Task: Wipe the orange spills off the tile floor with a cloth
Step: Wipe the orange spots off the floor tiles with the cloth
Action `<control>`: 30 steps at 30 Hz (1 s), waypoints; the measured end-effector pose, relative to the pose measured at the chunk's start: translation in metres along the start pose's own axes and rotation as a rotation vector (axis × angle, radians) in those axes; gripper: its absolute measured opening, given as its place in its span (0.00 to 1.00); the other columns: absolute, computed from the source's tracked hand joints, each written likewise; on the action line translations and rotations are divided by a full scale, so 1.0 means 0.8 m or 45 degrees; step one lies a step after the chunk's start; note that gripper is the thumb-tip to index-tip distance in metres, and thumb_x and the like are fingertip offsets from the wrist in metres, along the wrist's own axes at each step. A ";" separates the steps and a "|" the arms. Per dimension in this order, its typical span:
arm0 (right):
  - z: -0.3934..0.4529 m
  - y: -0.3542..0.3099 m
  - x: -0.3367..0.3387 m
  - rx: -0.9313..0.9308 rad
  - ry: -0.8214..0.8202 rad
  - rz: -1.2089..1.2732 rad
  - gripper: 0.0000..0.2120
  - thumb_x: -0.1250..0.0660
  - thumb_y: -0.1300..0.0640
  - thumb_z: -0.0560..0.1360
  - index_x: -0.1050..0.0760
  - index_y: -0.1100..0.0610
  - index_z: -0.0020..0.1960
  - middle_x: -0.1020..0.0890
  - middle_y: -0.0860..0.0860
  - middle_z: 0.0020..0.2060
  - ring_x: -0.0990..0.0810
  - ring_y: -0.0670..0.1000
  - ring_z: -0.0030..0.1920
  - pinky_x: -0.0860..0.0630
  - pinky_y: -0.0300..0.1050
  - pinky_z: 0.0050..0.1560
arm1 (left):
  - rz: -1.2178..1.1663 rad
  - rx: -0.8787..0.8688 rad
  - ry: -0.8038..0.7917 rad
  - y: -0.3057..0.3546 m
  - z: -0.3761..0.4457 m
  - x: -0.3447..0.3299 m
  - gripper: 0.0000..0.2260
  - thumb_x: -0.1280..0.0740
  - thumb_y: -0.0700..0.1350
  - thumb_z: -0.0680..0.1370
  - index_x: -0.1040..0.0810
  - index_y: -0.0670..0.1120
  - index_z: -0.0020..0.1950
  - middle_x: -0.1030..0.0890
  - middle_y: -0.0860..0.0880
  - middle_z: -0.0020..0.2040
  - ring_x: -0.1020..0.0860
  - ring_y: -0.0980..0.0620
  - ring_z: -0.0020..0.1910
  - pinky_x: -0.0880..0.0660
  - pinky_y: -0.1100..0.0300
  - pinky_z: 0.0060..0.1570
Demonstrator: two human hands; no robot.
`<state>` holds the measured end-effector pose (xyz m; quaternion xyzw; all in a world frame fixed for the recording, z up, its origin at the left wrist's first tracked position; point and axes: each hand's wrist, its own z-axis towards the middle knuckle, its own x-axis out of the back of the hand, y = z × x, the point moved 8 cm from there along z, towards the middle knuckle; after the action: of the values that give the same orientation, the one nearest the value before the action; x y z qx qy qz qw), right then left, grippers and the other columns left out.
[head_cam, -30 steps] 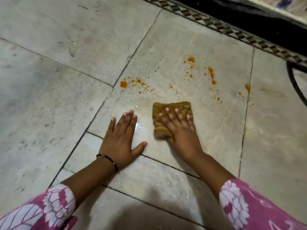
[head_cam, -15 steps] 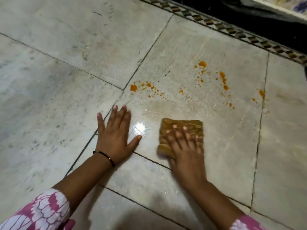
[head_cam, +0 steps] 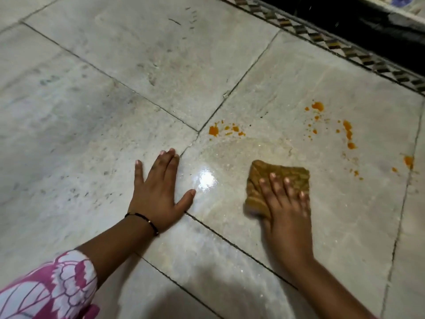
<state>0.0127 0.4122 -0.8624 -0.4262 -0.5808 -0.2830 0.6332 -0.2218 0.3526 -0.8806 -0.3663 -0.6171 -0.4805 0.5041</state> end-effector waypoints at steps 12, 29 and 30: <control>0.036 0.038 0.066 -0.693 -0.018 1.355 0.11 0.35 0.53 0.76 0.27 0.51 0.58 0.19 0.54 0.56 0.20 0.51 0.50 0.24 0.47 0.49 | -0.013 0.000 0.002 -0.003 -0.003 -0.001 0.36 0.52 0.66 0.75 0.47 0.45 0.77 0.48 0.50 0.78 0.51 0.53 0.76 0.59 0.39 0.72; 0.070 -0.102 -0.026 0.566 -0.164 -0.269 0.29 0.50 0.38 0.76 0.40 0.47 0.75 0.39 0.50 0.75 0.44 0.56 0.75 0.53 0.63 0.71 | -0.036 0.009 0.012 -0.001 -0.002 0.000 0.36 0.48 0.64 0.74 0.45 0.45 0.76 0.45 0.48 0.77 0.49 0.51 0.76 0.59 0.39 0.71; 0.084 -0.115 -0.029 0.637 -0.165 -0.287 0.29 0.50 0.38 0.76 0.39 0.48 0.74 0.38 0.50 0.74 0.43 0.56 0.75 0.53 0.63 0.71 | -0.039 0.011 0.017 -0.001 -0.001 0.001 0.36 0.47 0.64 0.74 0.45 0.45 0.76 0.45 0.48 0.77 0.49 0.51 0.76 0.59 0.39 0.71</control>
<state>-0.1028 0.4238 -0.8685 -0.2065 -0.7155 -0.1716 0.6450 -0.2223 0.3519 -0.8803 -0.3515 -0.6213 -0.4879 0.5024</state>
